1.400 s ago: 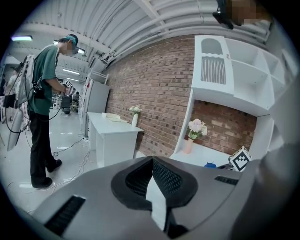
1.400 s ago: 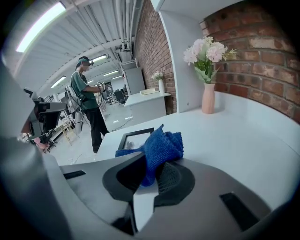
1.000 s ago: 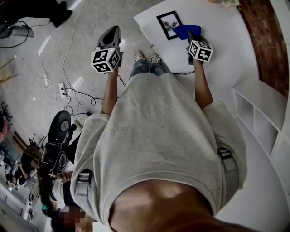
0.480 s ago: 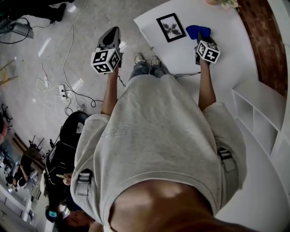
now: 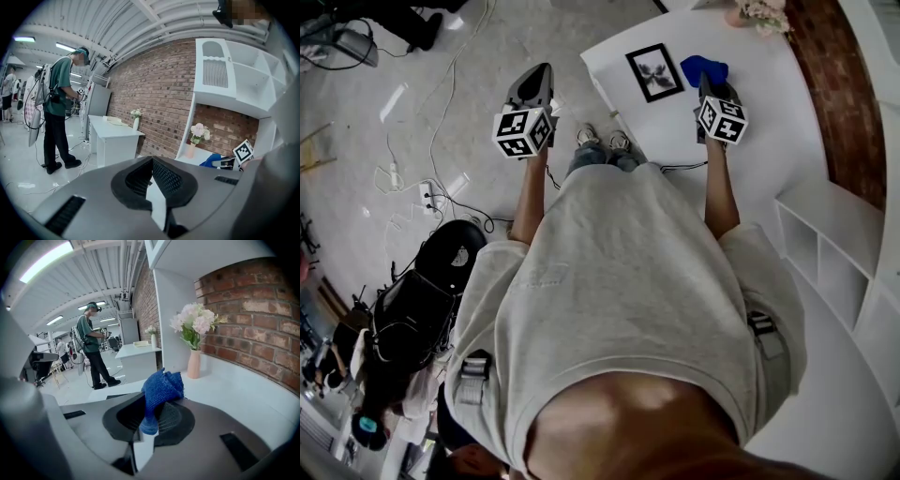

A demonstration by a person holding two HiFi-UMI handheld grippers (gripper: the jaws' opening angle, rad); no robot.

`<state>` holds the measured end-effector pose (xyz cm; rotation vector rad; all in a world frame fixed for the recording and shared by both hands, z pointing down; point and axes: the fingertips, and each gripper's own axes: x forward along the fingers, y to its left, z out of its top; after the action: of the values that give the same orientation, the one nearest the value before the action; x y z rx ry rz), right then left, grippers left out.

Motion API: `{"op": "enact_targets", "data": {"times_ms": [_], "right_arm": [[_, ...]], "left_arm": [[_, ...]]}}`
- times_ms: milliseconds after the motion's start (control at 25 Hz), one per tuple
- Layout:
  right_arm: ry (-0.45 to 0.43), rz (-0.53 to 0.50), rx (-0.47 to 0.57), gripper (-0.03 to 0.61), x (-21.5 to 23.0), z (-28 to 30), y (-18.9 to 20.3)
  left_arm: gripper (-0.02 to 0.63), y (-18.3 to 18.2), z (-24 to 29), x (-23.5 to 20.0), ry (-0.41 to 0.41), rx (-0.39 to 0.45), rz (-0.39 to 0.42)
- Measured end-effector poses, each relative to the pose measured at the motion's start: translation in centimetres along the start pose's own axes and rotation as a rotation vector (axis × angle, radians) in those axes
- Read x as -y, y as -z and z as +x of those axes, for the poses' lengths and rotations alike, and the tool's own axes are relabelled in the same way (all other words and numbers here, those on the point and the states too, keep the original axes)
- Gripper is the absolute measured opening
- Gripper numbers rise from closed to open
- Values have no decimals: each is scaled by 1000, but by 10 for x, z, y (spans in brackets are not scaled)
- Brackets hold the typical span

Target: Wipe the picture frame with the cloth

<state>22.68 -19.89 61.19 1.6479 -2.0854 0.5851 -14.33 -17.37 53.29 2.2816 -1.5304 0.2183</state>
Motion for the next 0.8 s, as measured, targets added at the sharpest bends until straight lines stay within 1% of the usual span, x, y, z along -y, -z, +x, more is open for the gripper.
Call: {"op": "enact_targets", "data": {"times_ms": [400, 600, 800], "right_arm": [[-154, -75, 71, 57, -84, 13, -42], [-225, -106, 92, 57, -122, 17, -63], [-277, -154, 143, 57, -149, 17, -95]], "left_arm": [[15, -12, -9, -7, -28, 38, -10], [15, -28, -17, -16, -44, 74, -25], [15, -46, -15, -26, -52, 105, -13]]}}
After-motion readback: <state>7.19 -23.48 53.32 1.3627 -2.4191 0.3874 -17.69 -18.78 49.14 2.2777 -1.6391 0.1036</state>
